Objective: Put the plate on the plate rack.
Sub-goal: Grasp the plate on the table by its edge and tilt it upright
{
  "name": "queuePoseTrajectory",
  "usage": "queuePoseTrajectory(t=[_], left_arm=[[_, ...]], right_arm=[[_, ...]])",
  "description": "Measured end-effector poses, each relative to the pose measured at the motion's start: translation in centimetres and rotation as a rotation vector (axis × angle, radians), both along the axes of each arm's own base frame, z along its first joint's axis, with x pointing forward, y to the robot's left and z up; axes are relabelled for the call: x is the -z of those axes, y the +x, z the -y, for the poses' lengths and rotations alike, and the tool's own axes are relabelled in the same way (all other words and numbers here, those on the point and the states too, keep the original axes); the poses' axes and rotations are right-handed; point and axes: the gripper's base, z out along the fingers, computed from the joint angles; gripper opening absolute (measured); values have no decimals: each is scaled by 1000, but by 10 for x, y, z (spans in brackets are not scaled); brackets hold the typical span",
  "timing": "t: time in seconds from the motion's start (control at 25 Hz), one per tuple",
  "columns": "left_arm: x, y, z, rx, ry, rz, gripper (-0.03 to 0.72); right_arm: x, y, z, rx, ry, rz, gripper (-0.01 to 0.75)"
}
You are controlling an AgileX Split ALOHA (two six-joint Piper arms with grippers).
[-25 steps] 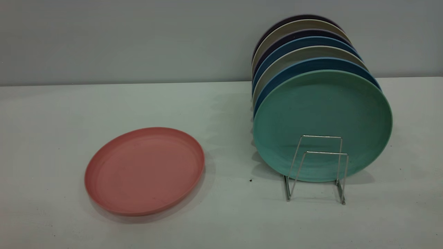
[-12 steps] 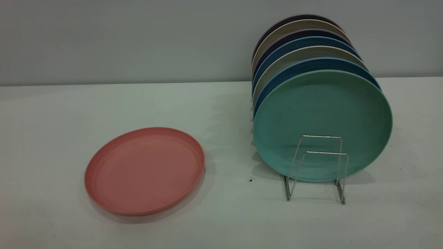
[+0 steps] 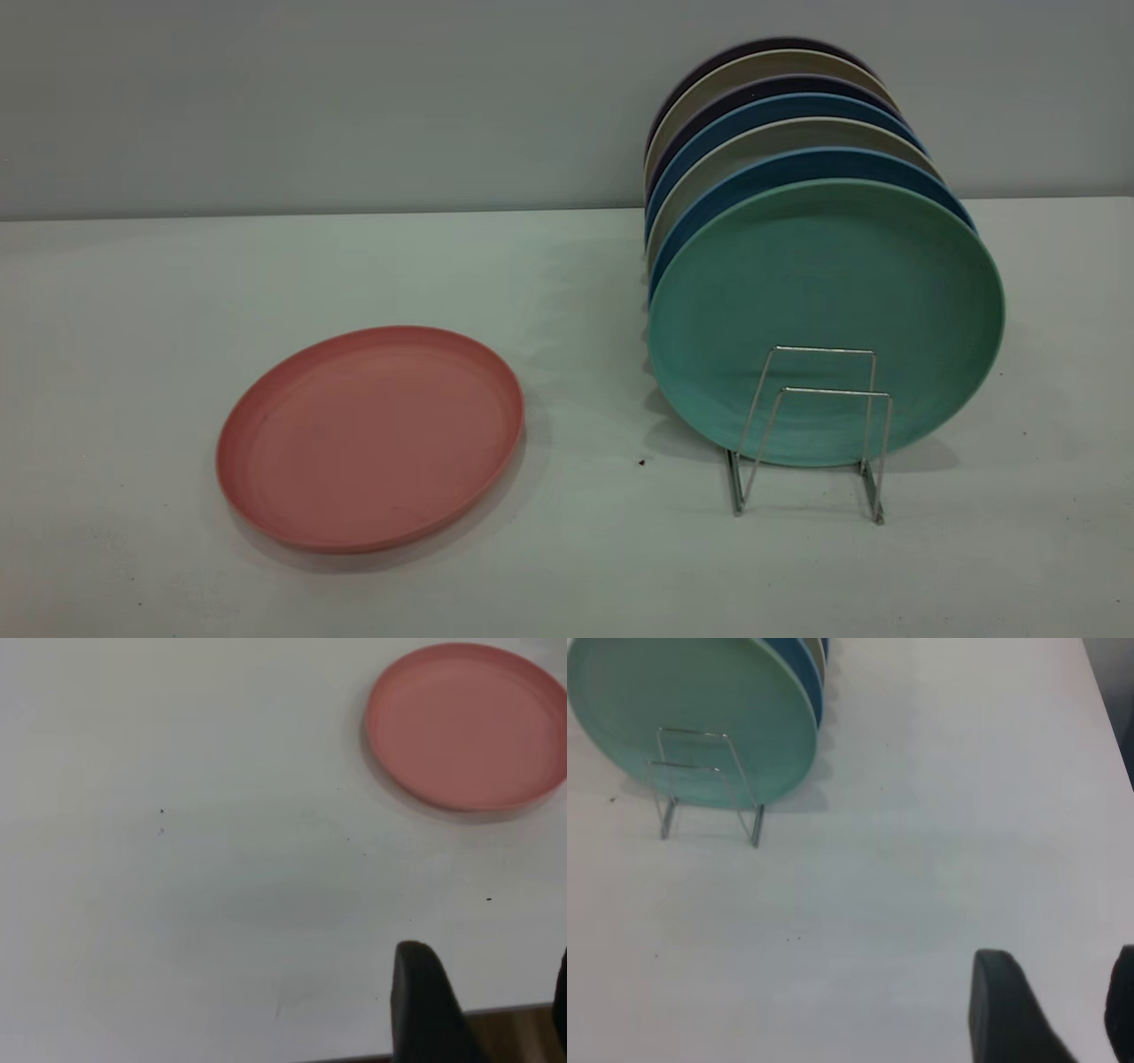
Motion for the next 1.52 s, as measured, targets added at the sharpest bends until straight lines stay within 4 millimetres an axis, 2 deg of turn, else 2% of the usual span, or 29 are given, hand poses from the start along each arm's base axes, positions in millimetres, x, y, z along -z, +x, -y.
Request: queuePoseTrajectory(t=[0.56,0.68,0.76,0.84,0.96,1.04,1.12,1.32,1.36,1.52], left_arm=[[-1,0,0,0,-6,5,391],[-20,-1,5,32,-65,144,381],[-36,1,8,54,-118,267,368],[-44,10,9,55,-137,291,357],[-45,40,9,39,-130,170,347],[-44,64,9,32,-126,104,346],[-37,97,10,24,-121,2,346],[6,179,12,61,-26,-328,346],[19,200,12,75,-7,-413,346],[59,260,18,119,-13,-598,363]], right_arm=[[-1,0,-5,-31,48,10,293],[-9,3,-9,-58,99,90,293],[-24,9,-12,-77,149,227,293],[-38,17,-13,-83,189,331,293],[-47,42,-10,-68,182,334,293],[-45,66,-8,-51,175,252,293],[-39,91,-6,-37,166,161,293],[-6,158,0,-29,97,-69,293],[1,168,1,-31,81,-101,293],[36,206,6,-28,28,-219,293]])
